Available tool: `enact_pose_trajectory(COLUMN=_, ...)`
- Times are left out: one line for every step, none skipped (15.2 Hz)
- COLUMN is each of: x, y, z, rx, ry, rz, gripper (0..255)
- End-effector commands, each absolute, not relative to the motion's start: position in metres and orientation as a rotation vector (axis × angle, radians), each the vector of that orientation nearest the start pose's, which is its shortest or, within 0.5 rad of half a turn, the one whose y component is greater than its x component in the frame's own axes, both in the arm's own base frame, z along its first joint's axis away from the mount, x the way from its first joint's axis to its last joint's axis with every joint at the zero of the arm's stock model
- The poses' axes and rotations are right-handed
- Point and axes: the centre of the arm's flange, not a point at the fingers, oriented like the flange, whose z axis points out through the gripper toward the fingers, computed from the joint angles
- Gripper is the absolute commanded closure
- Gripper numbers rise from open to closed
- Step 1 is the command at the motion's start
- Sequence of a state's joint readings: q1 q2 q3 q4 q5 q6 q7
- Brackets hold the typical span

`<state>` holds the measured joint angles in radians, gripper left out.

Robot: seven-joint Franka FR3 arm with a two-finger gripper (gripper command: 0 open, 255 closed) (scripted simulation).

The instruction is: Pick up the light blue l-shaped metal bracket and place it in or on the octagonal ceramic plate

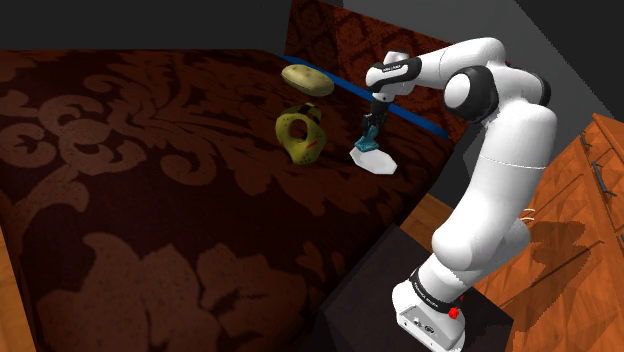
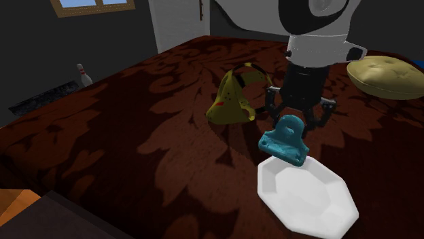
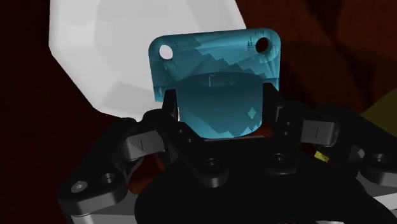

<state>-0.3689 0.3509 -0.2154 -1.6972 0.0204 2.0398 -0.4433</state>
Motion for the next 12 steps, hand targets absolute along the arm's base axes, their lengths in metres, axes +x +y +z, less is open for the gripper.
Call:
enact_pose_trajectory(x=0.545, y=-0.377, z=0.397, rx=-3.182, ry=0.217, rz=0.043, gripper=255)
enact_pose_trajectory(x=0.543, y=-0.39, z=0.398, rx=-3.182, ry=0.217, rz=0.043, gripper=255)
enact_pose_trajectory(x=0.54, y=-0.403, z=0.398, rx=-3.182, ry=0.217, rz=0.043, gripper=255)
enact_pose_trajectory(x=0.536, y=-0.427, z=0.399, rx=-3.182, ry=0.217, rz=0.043, gripper=255)
enact_pose_trajectory(x=0.536, y=-0.427, z=0.394, rx=-3.182, ry=0.217, rz=0.043, gripper=255)
enact_pose_trajectory(x=0.536, y=-0.427, z=0.388, rx=-3.182, ry=0.217, rz=0.043, gripper=255)
enact_pose_trajectory(x=0.536, y=-0.427, z=0.383, rx=-3.182, ry=0.217, rz=0.043, gripper=255)
enact_pose_trajectory(x=0.536, y=-0.427, z=0.378, rx=-3.182, ry=0.217, rz=0.043, gripper=255)
enact_pose_trajectory(x=0.536, y=-0.427, z=0.373, rx=-3.182, ry=0.217, rz=0.043, gripper=255)
enact_pose_trajectory(x=0.536, y=-0.427, z=0.367, rx=-3.182, ry=0.217, rz=0.043, gripper=255)
enact_pose_trajectory(x=0.536, y=-0.427, z=0.362, rx=-3.182, ry=0.217, rz=0.043, gripper=255)
enact_pose_trajectory(x=0.536, y=-0.427, z=0.357, rx=-3.182, ry=0.217, rz=0.043, gripper=255)
